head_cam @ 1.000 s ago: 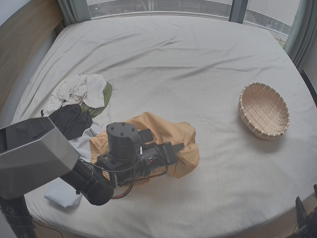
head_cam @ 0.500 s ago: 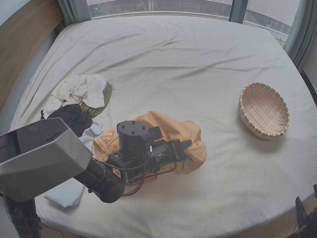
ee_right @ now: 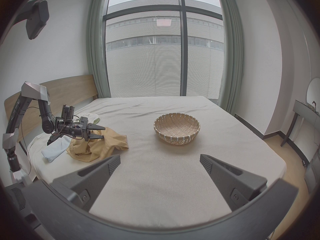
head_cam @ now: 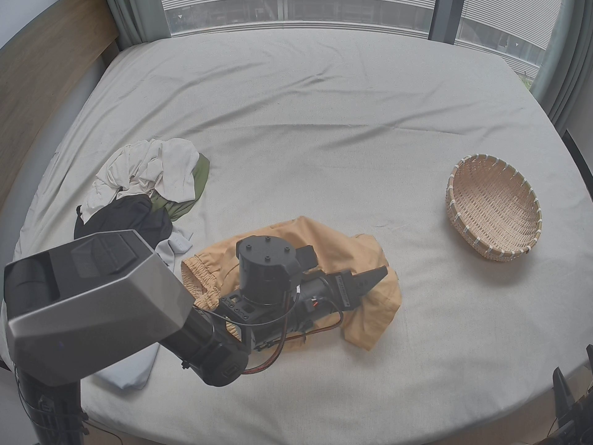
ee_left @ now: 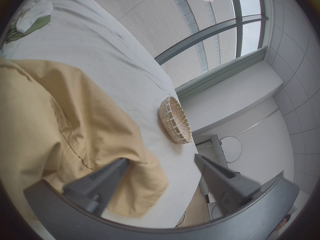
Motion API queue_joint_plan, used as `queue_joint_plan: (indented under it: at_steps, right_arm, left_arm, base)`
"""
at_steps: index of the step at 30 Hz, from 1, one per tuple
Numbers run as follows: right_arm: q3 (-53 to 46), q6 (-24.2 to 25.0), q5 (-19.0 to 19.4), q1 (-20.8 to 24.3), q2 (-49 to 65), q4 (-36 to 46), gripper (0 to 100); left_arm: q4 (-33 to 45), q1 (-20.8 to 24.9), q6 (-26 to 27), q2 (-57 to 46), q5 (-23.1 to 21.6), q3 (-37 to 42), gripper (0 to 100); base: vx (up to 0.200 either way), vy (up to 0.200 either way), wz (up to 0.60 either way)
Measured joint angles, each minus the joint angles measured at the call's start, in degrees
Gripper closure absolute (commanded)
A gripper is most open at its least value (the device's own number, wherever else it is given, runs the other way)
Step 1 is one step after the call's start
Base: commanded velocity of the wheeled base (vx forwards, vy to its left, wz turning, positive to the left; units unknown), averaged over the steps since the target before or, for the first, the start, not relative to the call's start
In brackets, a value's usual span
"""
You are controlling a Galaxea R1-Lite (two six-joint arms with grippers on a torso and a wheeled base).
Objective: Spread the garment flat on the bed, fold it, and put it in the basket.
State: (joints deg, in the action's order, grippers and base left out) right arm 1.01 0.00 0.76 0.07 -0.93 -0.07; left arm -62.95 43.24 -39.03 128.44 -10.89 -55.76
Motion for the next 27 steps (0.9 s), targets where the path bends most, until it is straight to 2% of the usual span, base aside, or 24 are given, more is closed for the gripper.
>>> queue_joint_plan:
  at_steps: [7,14,21,27]
  right_arm:
    - [0.0,0.0,0.0,0.0,0.0,0.0,0]
    - [0.0,0.0,0.0,0.0,0.0,0.0,0]
    - [0.0,0.0,0.0,0.0,0.0,0.0,0]
    - [0.0,0.0,0.0,0.0,0.0,0.0,0]
  left_arm:
    - [-0.1,2.5,0.4,-2.2,2.9,6.3,0]
    - [-2.8,2.0,1.8,-7.2,3.3,16.8,0]
    - [-6.0,-5.6,4.5,-14.4,3.2,26.8,0]
    - [-9.7,-13.5,5.4,-18.2,1.4,34.3,0]
  base:
    - [0.0,0.0,0.0]
    - [0.0,0.0,0.0]
    - [0.0,0.0,0.0]
    - [0.0,0.0,0.0]
